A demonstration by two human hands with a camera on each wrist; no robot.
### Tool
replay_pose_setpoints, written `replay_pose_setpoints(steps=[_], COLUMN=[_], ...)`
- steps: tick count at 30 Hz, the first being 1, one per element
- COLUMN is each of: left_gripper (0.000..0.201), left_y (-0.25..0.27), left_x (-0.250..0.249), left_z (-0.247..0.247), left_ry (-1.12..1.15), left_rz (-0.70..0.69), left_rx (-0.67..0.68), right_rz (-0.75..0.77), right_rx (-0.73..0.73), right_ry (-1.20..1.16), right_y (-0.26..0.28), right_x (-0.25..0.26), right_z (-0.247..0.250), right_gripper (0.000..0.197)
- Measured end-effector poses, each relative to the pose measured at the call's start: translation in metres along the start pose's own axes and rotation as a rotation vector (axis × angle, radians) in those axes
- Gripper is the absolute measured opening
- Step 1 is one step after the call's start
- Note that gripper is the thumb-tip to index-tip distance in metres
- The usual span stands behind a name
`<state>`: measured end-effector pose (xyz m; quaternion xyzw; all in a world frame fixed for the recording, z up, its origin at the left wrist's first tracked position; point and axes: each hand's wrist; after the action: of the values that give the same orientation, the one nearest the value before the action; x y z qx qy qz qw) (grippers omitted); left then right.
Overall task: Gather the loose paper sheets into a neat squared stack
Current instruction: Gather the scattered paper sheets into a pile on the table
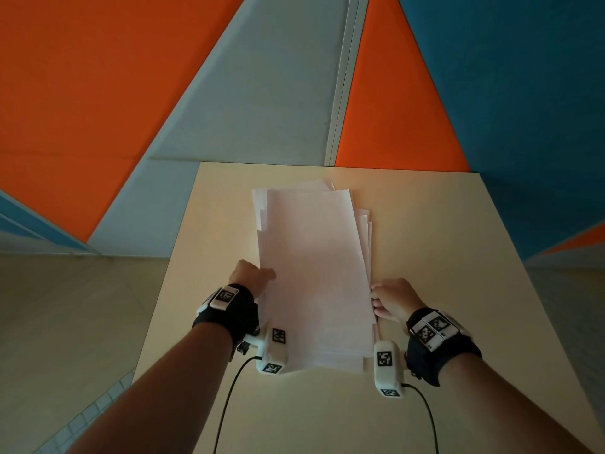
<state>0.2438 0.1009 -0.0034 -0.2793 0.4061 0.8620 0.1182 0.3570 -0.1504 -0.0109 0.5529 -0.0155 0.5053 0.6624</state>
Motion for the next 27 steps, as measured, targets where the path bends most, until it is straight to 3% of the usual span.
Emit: replay_pose_setpoints(steps=[2, 5, 7, 9, 16, 27], left_gripper=[0.045, 0.044, 0.031, 0.031, 0.050, 0.040], left_y=[0.001, 0.001, 0.004, 0.007, 0.009, 0.004], left_x=[0.003, 0.010, 0.010, 0.006, -0.018, -0.016], left_z=[0.001, 0.000, -0.002, -0.004, -0.011, -0.011], left_ry=[0.029, -0.053, -0.148, -0.156, -0.033, 0.143], left_rz=[0.022, -0.016, -0.058, -0.065, -0.035, -0.011], left_rx=[0.012, 0.044, 0.026, 0.002, 0.008, 0.069], right_rz=[0.012, 0.024, 0.032, 0.023, 0.021, 0.043], right_rx=[0.006, -0.002, -0.009, -0.013, -0.026, -0.039], right_ry=[-0.011, -0.009, -0.001, 0.002, -0.017, -0.008], right_y=[-0.002, -0.006, -0.006, -0.007, -0.008, -0.013], right_x=[-0.002, -0.003, -0.003, -0.004, -0.005, -0.007], right_z=[0.000, -0.001, -0.003, -0.003, -0.004, -0.003], right_gripper=[0.013, 0.029, 0.031, 0.030, 0.029, 0.021])
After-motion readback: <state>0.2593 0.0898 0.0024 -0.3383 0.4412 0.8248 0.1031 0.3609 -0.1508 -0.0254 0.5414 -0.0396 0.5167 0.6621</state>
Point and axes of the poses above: each hand's wrist, its own y-axis away from the middle knuckle, its own z-axis out of the back of the hand, x = y × z, and after that the axes turned 1 degree about -x, right-handed
